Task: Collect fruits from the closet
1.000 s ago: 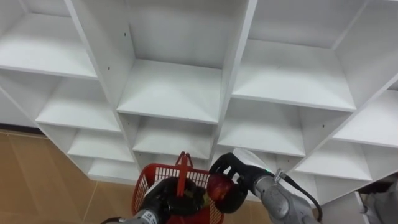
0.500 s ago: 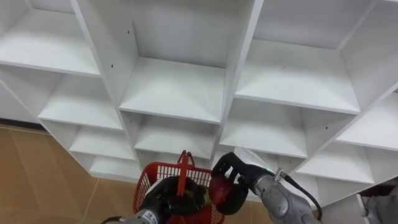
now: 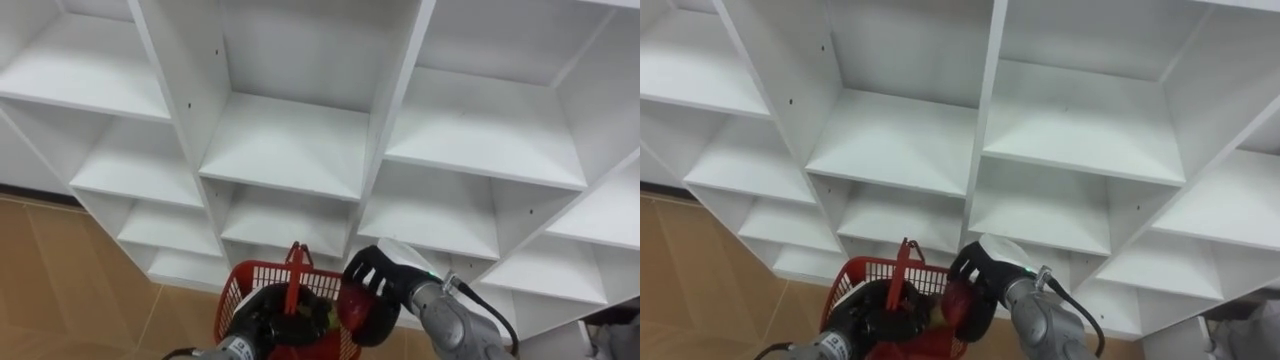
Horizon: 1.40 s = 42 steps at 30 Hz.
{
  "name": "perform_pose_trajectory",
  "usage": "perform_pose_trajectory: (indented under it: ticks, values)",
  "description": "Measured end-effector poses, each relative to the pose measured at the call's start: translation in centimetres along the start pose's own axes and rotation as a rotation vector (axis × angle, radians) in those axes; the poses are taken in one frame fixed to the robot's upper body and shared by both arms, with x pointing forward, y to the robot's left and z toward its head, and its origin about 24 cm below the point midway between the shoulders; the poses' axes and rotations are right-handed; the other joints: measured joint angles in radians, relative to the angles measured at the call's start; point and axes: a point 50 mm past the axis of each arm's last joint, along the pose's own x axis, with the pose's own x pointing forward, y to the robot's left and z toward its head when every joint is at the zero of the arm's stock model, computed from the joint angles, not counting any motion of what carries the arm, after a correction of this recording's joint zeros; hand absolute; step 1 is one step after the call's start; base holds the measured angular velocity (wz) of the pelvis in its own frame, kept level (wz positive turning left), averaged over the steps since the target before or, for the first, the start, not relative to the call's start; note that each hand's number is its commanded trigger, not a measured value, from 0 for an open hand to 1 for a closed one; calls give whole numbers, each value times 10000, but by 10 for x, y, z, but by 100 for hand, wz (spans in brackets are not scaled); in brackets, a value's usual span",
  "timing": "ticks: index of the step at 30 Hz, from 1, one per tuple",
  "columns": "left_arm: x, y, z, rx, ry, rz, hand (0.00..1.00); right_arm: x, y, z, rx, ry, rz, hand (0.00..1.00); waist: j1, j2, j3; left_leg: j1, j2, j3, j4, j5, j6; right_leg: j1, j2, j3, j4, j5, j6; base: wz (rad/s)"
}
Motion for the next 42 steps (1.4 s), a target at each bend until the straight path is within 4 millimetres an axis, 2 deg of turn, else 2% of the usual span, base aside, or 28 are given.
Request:
perform_pose_trajectory:
  ticks: [14, 34, 37, 42]
  values:
    - [-2, -1, -6, 48, 174, -6, 100, 1, -3, 3, -100, -70, -102, 0, -1, -18, 3, -85, 2, -27, 61, 0, 0, 5, -1, -14, 7, -1, -2, 0]
    - [-3, 0, -6, 25, 172, 60, 100, 2, -3, 6, 10, -160, -369, 0, 8, -259, 5, 88, 2, -23, 48, -1, 0, 128, 7, 9, 0, -5, 0, 0]
    - [-3, 1, -6, 102, 156, 85, 100, 2, -4, 6, 250, -248, -404, 0, 17, -269, 9, 82, 5, 0, 27, -7, -5, 124, 13, 35, 2, -5, 0, 0]
    - [-3, 4, -5, 394, 172, 215, 100, 1, -8, 6, 1965, -716, -487, 0, -31, -220, 29, 60, 8, 2, 21, -27, -13, 114, 27, 37, -13, -4, 0, 0]
